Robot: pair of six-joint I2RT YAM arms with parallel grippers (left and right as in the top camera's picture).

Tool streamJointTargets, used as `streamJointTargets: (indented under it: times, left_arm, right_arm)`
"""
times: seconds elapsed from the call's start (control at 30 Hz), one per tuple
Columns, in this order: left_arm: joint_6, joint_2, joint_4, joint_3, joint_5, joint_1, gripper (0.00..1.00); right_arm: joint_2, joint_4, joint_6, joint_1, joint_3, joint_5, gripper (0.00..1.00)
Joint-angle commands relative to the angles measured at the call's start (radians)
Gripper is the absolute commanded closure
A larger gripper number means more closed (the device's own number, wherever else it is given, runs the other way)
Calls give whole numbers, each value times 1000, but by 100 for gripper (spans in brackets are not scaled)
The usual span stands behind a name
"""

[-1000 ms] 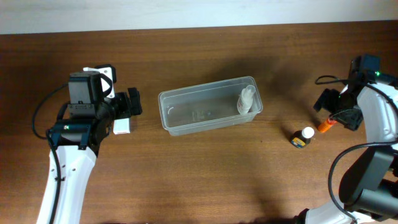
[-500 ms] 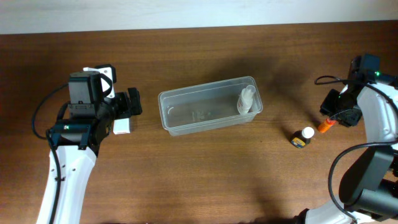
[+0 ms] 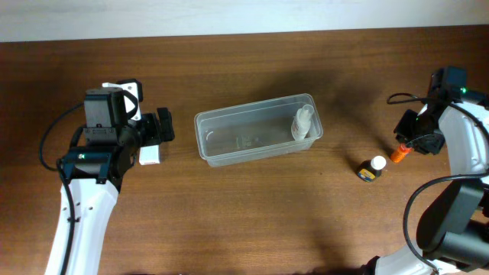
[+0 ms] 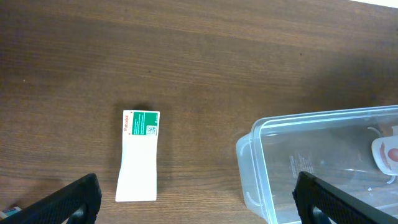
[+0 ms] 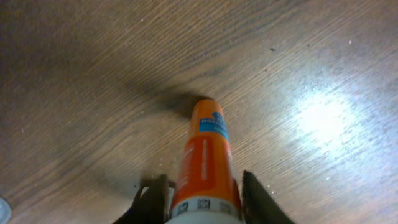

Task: Pack container
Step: 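Grasp the orange-capped Redoxon tube with the right gripper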

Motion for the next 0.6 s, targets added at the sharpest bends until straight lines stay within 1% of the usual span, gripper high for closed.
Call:
streamJointTargets:
  times: [0.0, 0.1, 0.37, 0.5, 0.57]
  left_arm:
    - [-8, 5, 3, 20, -8, 6, 0]
    - [-8, 5, 3, 20, -9, 6, 0]
    - [-8, 5, 3, 20, -15, 6, 0]
    - [-8, 5, 3, 20, -15, 6, 0]
    - [-8, 5, 3, 20, -15, 6, 0]
  right_arm:
    - [3, 3, 3, -4, -4, 13, 73]
    - [3, 4, 3, -4, -4, 13, 73]
    - [2, 2, 2, -2, 8, 12, 78]
    - [-2, -21, 2, -1, 59, 12, 78]
    - [-3, -67, -19, 1, 117, 6, 78]
